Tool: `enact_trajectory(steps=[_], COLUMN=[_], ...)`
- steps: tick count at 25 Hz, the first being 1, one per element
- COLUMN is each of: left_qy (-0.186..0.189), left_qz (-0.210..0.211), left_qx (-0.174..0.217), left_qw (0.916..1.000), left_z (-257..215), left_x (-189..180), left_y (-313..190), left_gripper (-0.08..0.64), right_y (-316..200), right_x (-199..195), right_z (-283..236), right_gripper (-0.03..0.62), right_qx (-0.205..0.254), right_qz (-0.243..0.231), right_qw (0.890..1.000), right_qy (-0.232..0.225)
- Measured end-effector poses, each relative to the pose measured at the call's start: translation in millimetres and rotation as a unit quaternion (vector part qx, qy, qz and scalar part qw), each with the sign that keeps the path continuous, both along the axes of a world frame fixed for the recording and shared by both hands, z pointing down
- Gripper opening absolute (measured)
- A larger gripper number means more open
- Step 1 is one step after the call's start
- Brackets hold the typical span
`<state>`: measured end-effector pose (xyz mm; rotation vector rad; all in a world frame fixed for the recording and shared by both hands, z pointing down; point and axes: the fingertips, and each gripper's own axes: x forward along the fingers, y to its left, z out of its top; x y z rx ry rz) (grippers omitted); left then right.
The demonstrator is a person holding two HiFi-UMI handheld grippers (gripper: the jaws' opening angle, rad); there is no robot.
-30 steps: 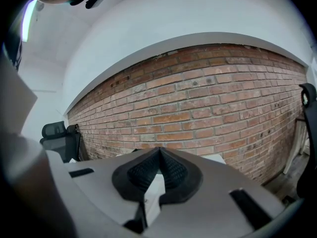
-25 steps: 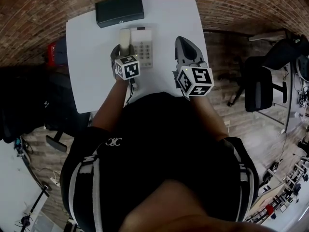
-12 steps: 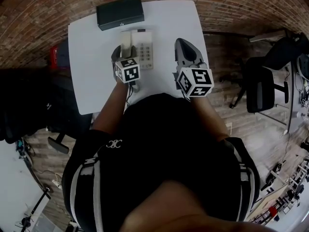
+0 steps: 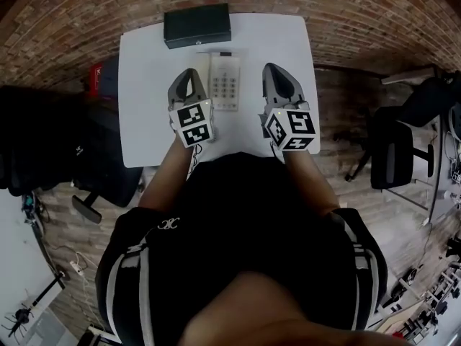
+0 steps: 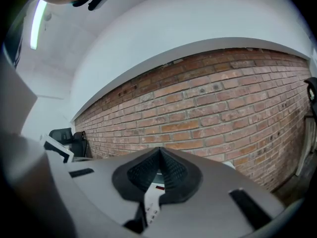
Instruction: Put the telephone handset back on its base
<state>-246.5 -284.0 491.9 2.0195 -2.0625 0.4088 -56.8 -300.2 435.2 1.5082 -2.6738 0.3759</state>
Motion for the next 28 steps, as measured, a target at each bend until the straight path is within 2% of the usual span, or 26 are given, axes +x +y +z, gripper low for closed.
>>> enact_trajectory(steps=[4, 9, 16, 28], left_qy=[0.022, 0.028, 0.025, 0.04], left_qz=[0.001, 0.004, -0.002, 0.013], left_qx=[0.045, 0.07, 0.055, 0.046], left_qw=[0.9987, 0.9972, 0.9982, 0.998], left_z=[-46.3, -73.5, -65.2, -59.5], left_x=[-4.3, -13.0, -27.1, -26.3], left_y=[10.8, 29.0, 34.7, 34.6], left_gripper=[0.003, 0.003, 0.003, 0.003], right_y=[-6.1, -9.2, -8.2, 0.1], right_x=[-11.1, -27.8, -41.0, -41.4], right_z=[-13.9, -25.5, -26.7, -22.8], right_gripper=[-0.003, -0.002, -0.002, -0.002], right_qx=[0.022, 0.045, 0.048, 0.044], right_qz=[-0.01, -0.027, -0.032, -0.035], right_qw=[1.0, 0.999, 0.998, 0.998], right_qy=[-0.01, -0.015, -0.015, -0.009])
